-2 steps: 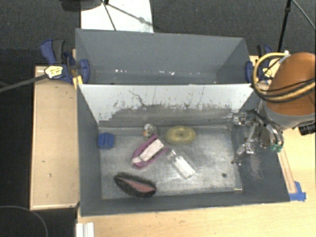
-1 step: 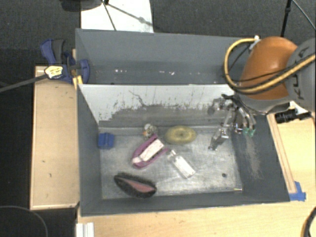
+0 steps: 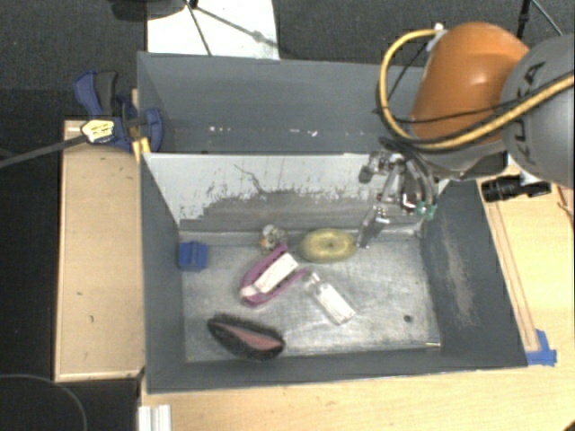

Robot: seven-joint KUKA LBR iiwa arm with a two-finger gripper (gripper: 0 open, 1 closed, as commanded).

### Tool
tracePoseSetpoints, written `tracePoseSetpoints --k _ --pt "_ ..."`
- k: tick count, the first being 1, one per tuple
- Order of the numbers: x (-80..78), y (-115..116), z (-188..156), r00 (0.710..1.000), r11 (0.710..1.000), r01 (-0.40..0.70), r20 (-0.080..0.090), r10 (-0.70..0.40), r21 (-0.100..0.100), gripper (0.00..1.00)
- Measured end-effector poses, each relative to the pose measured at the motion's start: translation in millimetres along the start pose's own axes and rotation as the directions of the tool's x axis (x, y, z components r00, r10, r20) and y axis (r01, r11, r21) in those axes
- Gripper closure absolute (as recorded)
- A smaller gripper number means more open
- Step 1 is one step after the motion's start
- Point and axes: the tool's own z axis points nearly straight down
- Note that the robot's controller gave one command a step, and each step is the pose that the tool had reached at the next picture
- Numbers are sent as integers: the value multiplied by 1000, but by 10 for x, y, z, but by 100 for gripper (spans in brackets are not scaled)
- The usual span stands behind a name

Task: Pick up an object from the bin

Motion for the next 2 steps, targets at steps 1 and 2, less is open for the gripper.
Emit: tracePoseSetpoints --k 1,2 --pt "321 729 943 1000 1000 14 -15 -14 4 0" --pt "1035 989 1551 999 999 32 4 -32 -2 0"
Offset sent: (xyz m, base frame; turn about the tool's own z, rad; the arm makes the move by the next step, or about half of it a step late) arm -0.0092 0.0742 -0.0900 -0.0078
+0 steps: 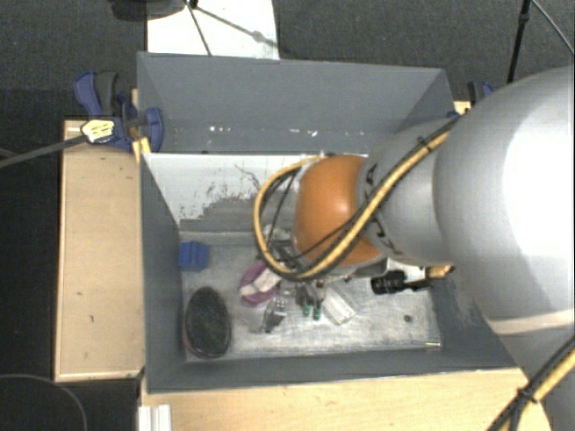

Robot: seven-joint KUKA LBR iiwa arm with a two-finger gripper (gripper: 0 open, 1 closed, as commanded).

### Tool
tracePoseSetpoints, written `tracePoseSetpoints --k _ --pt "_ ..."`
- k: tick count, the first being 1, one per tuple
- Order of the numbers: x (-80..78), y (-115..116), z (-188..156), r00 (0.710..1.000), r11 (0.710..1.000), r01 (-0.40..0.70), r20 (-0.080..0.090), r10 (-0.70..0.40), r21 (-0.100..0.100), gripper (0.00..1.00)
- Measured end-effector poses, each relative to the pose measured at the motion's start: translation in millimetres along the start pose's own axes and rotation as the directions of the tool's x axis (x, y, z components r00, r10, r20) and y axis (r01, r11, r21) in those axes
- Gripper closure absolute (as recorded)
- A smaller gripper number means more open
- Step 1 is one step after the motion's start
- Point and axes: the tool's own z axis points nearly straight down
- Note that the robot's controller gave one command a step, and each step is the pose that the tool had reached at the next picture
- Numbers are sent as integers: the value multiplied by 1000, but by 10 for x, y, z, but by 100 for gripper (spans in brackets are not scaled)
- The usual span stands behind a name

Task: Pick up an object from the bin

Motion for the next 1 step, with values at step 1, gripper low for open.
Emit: tracePoseSetpoints --k 1 --pt "-5 6 -15 1000 1000 0 2 0 -1 100"
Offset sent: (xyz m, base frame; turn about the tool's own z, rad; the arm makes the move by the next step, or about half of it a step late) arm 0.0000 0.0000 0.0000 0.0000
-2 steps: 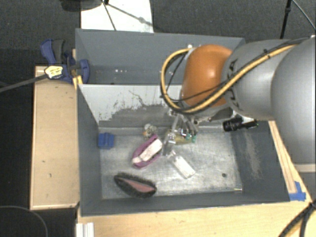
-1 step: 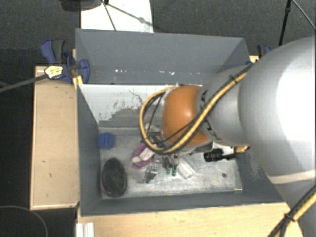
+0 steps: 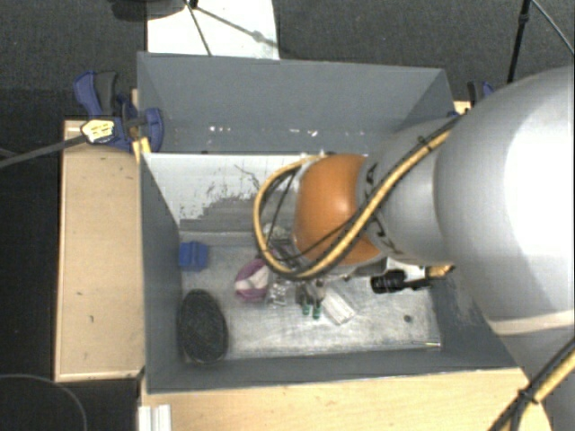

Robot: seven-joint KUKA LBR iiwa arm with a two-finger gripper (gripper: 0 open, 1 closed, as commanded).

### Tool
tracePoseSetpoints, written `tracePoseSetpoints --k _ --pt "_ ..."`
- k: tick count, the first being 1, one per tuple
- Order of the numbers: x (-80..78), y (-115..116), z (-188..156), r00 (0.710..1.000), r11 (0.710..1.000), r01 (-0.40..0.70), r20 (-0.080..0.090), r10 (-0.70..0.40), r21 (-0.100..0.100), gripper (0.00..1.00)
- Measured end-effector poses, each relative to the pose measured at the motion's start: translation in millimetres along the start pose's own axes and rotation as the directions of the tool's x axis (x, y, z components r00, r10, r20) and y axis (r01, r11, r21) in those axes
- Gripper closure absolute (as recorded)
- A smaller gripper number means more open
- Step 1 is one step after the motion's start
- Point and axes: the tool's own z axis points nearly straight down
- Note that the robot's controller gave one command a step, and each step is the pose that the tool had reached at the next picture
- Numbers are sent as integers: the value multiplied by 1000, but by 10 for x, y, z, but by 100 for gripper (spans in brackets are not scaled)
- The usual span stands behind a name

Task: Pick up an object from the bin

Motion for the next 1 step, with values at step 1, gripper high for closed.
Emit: tracePoseSetpoints --k 1 --pt "-4 -20 55 946 946 324 17 -324 1 100"
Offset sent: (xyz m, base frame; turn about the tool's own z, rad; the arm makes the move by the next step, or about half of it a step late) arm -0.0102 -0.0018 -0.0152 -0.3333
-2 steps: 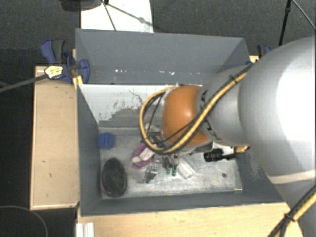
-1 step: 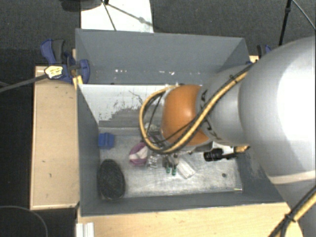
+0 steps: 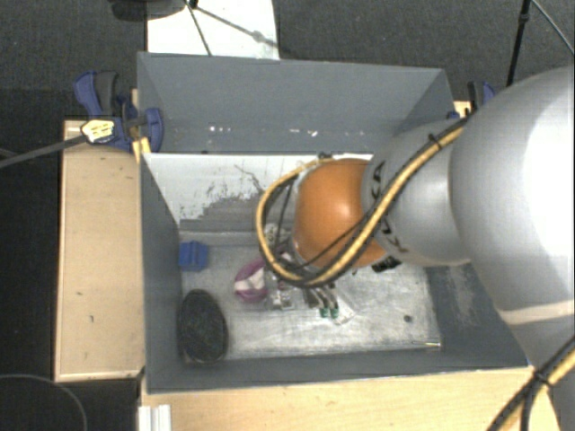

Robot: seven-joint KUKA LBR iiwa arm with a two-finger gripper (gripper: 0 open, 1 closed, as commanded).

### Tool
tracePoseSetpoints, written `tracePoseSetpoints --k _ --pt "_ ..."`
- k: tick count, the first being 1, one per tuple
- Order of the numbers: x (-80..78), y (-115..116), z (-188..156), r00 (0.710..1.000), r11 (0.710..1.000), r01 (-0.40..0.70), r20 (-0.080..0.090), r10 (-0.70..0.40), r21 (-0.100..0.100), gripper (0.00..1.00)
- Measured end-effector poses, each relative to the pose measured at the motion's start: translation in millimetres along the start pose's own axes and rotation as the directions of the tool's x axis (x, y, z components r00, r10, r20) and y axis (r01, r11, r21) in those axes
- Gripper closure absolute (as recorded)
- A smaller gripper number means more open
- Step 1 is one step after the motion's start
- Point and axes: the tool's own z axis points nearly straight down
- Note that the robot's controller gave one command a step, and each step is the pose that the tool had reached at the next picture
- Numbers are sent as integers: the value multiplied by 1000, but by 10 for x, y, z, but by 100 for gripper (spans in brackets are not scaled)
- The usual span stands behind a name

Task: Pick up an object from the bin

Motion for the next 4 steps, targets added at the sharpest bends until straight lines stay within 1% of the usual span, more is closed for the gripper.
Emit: tracePoseSetpoints --k 1,2,3,4 --pt "106 14 77 999 1000 2 -35 -2 2 0" --pt "-248 286 -1072 993 993 -117 -21 117 2 0" --pt "-278 278 72 948 949 -315 -33 315 11 0" --pt "-335 262 13 949 949 -315 -14 315 5 100"
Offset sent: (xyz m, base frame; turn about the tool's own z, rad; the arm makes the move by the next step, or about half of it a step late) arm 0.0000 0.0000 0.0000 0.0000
